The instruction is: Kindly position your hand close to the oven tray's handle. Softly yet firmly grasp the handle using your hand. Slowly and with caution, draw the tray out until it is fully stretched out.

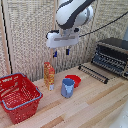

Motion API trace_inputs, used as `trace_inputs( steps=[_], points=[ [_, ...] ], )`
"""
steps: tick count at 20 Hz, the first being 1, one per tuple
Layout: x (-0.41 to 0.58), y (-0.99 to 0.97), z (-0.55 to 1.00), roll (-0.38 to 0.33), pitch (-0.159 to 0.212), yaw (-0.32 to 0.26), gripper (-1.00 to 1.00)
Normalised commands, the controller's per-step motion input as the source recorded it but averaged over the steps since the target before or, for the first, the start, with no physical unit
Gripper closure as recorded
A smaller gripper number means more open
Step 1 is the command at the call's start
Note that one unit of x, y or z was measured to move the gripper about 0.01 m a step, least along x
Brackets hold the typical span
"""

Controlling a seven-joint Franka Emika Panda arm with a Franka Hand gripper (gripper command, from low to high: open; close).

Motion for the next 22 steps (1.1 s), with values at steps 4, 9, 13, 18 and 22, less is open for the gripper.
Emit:
trace_inputs(
  steps=[4, 9, 13, 18, 22],
  points=[
    [0.004, -0.17, -0.01, -0.278, 0.001, 0.133, -1.0],
    [-0.014, -0.16, 0.0, -0.355, 0.0, 0.123, -1.0],
    [-0.021, -0.15, 0.0, -0.363, 0.0, 0.12, -1.0],
    [0.0, -0.08, 0.0, -0.374, 0.0, 0.132, -1.0],
    [0.0, -0.06, 0.0, -0.375, 0.0, 0.126, -1.0]
  ],
)
